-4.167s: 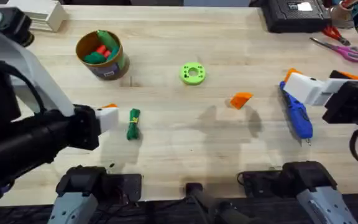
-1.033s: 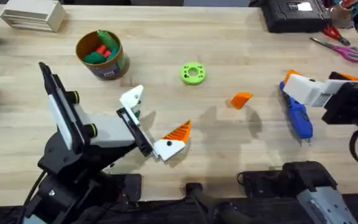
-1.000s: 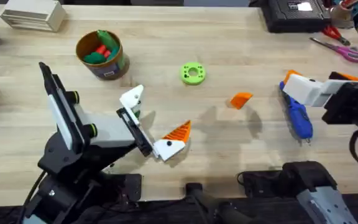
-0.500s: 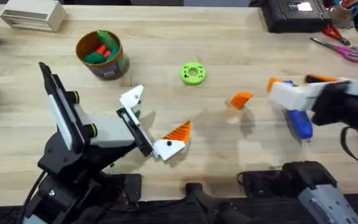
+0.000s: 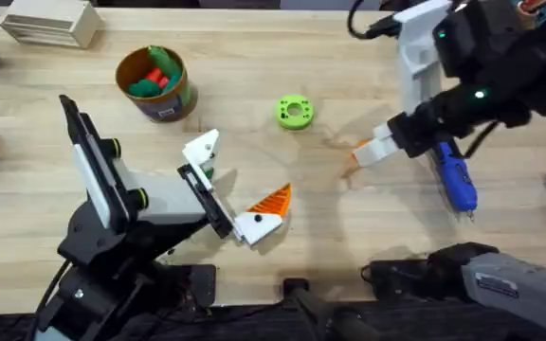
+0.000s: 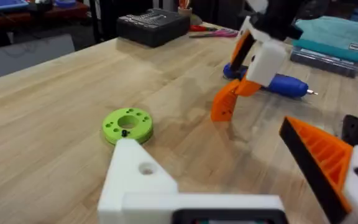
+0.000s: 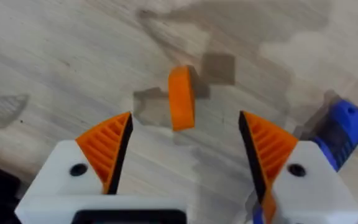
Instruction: Pick up the gripper from the table and insert it into the empty holder that is missing its gripper. Then pick up a screw, insert it into the mounting hole, and use the screwdriver to tighten it. Finally, clean up the table by picking up the vegetable and placing it into the bucket.
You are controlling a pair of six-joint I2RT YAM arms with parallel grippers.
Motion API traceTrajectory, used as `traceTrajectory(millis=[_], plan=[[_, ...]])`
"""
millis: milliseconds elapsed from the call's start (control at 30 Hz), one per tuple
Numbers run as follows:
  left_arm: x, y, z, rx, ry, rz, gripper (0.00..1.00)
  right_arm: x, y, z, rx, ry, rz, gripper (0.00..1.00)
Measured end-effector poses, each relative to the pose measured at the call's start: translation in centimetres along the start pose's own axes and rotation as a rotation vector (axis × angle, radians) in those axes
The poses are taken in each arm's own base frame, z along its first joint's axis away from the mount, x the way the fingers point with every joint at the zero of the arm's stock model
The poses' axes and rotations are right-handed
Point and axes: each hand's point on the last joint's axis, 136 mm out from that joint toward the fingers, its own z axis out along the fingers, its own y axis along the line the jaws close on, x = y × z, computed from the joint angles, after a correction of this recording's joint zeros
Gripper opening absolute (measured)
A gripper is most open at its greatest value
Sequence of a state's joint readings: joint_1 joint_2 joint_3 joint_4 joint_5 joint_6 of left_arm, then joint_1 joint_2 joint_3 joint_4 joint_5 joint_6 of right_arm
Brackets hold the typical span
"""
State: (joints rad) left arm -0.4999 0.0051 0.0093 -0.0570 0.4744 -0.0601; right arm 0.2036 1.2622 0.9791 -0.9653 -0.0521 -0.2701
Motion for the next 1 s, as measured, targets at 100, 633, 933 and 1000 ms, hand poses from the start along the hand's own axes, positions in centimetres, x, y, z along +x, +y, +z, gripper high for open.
traceTrajectory(millis=[100, 633, 933, 1000], plan=[[0.0, 0.0, 0.0, 0.000, 0.000, 0.000, 0.987, -0.1, -0.1, 0.9, -0.005, 0.024, -0.025, 0.988], [0.0, 0.0, 0.0, 0.000, 0.000, 0.000, 0.987, 0.1, -0.2, 2.2, -0.016, 0.071, -0.044, 0.447], [0.0, 0.0, 0.0, 0.000, 0.000, 0.000, 0.987, -0.4, -0.2, 2.2, -0.014, 0.053, -0.051, 0.018], [0.0, 0.0, 0.0, 0.000, 0.000, 0.000, 0.987, -0.2, -0.2, 1.9, -0.016, 0.060, -0.050, 0.018]])
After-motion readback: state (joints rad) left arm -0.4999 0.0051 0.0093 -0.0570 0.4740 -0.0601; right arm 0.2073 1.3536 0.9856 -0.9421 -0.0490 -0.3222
